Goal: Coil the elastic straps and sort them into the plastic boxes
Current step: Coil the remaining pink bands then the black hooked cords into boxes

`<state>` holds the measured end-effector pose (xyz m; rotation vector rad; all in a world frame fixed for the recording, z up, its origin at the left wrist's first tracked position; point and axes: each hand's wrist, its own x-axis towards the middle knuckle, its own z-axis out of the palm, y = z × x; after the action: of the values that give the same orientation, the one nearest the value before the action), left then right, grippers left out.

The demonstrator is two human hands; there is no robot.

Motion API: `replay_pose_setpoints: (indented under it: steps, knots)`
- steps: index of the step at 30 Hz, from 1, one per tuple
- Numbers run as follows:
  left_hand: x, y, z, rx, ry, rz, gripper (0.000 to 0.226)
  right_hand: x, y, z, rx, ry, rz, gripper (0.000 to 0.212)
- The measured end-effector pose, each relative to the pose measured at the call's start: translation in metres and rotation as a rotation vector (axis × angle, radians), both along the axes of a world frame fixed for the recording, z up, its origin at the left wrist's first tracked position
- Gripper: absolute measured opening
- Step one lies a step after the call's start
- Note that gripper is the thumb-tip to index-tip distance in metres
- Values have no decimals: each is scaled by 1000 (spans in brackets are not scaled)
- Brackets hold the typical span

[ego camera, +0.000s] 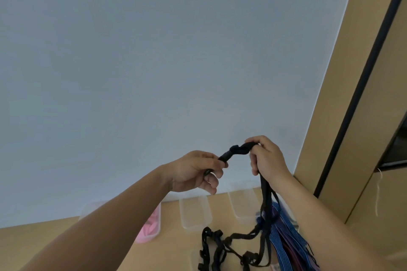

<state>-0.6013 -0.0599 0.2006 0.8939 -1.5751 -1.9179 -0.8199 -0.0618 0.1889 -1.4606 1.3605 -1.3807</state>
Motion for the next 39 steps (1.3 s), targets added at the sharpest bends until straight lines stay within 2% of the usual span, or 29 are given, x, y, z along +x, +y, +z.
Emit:
replay_pose_setpoints:
  steps: [4, 5, 7, 9, 11, 13, 17, 20, 22, 24, 25, 26, 29, 31, 32, 34, 36, 39]
  knots:
    - [0, -2, 2, -21, 103, 127, 31, 3, 6, 0, 6, 110, -90, 28]
    - [-4, -2, 3, -44, 145, 173, 28, 6, 8, -1, -18, 184, -114, 25]
    - [-13, -2, 4, -116, 183, 268, 22, 15, 11, -7, -79, 455, -140, 16]
    - [-25, 0, 3, -258, 113, 347, 18, 27, 14, -14, -102, 659, -92, 10]
    - [-34, 3, 0, -426, 9, 406, 16, 36, 16, -17, -69, 602, 48, 16]
    - [-37, 4, -4, -574, -69, 486, 12, 36, 18, -14, -4, 419, 160, 22]
    - [-31, 4, -11, -1017, -372, 608, 9, 34, 22, -9, 112, 169, 287, 53]
    - [-27, 2, -12, -1578, -543, 642, 17, 41, 22, -7, 189, 220, 255, 82]
    - [-23, 0, -13, -1902, -605, 582, 10, 45, 22, -8, 209, 126, 240, 85]
    - [-19, -6, -15, -2074, -598, 560, 12, 46, 23, -9, 207, 1, 245, 74]
    - [-17, -8, -17, -2058, -564, 538, 14, 45, 24, -9, 201, -39, 242, 68]
    - [-16, -7, -18, -1962, -514, 514, 19, 44, 25, -9, 187, -80, 238, 64]
    - [-15, 2, -22, -1319, -396, 367, 43, 37, 22, -6, 122, -183, 209, 57]
    - [-19, 7, -24, -938, -324, 367, 55, 34, 20, -5, 98, -211, 200, 51]
    - [-22, 8, -23, -778, -278, 401, 59, 33, 20, -5, 83, -228, 192, 49]
    - [-24, 9, -17, -515, -228, 410, 53, 33, 20, -7, 73, -244, 157, 47]
    - [-22, 9, -14, -378, -186, 330, 37, 34, 21, -10, 89, -232, 130, 47]
    - [-20, 9, -12, -385, -109, 335, 19, 36, 22, -15, 150, -206, 92, 52]
